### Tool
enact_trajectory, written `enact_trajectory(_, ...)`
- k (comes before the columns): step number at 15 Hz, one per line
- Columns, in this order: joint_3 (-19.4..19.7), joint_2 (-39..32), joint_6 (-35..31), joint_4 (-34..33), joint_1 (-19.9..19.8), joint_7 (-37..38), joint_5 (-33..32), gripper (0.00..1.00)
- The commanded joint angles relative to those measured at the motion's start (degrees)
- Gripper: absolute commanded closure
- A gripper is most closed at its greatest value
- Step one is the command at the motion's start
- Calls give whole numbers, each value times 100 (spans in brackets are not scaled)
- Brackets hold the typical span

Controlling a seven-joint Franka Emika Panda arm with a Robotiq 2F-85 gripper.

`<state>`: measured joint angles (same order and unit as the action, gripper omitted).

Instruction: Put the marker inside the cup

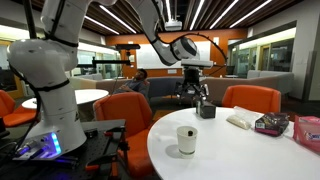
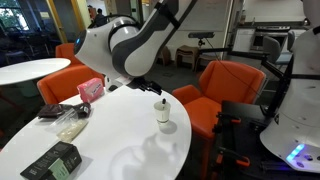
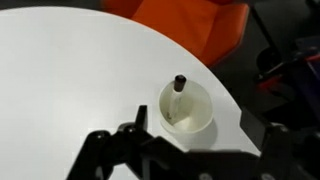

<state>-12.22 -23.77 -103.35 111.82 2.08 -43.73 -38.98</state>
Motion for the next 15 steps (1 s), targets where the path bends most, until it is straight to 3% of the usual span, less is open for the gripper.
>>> enact_trajectory(1, -4, 555, -1002, 629, -267, -734, 667, 0)
enact_trajectory(5, 44, 1108, -1946, 1212, -397, -1531, 1476, 0)
enact_trajectory(15, 367, 2153, -2354, 2006, -194, -1760, 1929, 0)
